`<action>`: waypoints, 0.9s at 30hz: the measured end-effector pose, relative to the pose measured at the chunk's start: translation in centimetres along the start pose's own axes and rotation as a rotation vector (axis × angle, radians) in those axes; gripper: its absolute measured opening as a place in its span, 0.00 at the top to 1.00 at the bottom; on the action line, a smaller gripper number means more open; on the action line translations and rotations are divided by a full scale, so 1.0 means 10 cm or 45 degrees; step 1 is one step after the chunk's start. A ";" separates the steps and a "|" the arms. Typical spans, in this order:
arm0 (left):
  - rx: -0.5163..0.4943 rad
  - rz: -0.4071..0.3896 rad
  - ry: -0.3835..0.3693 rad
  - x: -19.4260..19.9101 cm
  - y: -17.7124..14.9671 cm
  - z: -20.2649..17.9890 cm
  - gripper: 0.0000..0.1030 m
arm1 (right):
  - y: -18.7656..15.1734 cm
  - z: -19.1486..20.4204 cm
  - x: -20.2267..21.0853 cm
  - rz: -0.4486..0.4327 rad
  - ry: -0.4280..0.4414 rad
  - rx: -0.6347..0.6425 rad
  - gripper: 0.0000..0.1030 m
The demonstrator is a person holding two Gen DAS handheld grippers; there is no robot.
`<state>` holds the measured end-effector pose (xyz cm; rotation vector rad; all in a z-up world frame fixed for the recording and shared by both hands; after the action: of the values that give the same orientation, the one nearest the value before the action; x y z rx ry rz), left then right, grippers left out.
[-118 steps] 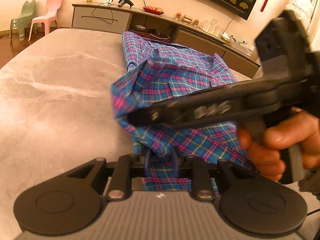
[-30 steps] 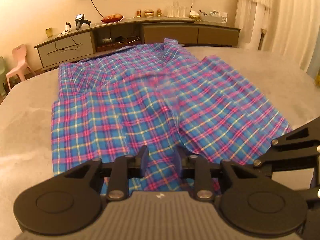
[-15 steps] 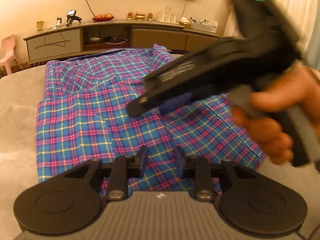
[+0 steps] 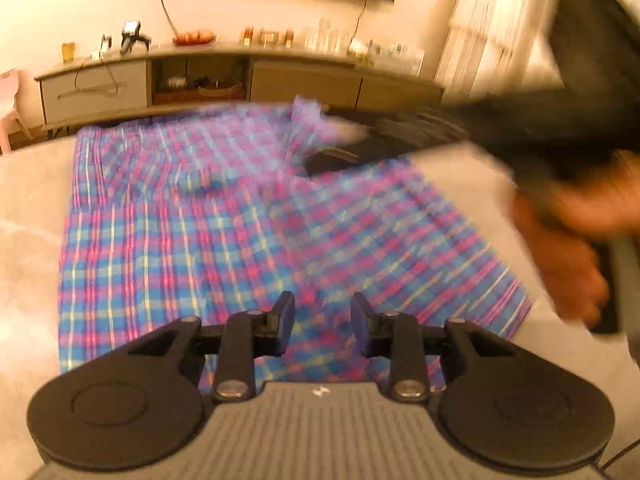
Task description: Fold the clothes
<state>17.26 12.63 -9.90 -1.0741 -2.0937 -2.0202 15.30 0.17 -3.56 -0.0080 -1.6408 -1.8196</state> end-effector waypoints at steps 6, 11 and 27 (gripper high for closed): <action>0.016 0.070 0.125 -0.24 -0.14 0.07 0.68 | -0.82 -0.17 0.56 0.183 -0.150 0.140 0.68; 0.006 -0.032 0.107 0.32 0.01 -0.03 0.57 | -0.74 -0.28 1.09 -0.024 -0.214 0.173 0.42; -0.298 0.292 0.059 0.87 -0.64 -0.27 0.68 | -1.26 -0.04 1.74 0.353 -0.195 0.307 0.57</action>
<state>6.34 14.60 -10.90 -1.2214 -1.6549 -2.1876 -3.96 -8.65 -7.21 -0.2612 -1.8545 -1.4357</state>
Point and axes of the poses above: each gripper's, at about its wrist camera, not at the fingertips, and x roughly against the way its jaws point, z to its left, y to its top, the point moved 1 cm from there along -x, roughly the way its jaws point, and after that the axes turned 11 degrees about -z, right-handed, at the moved point
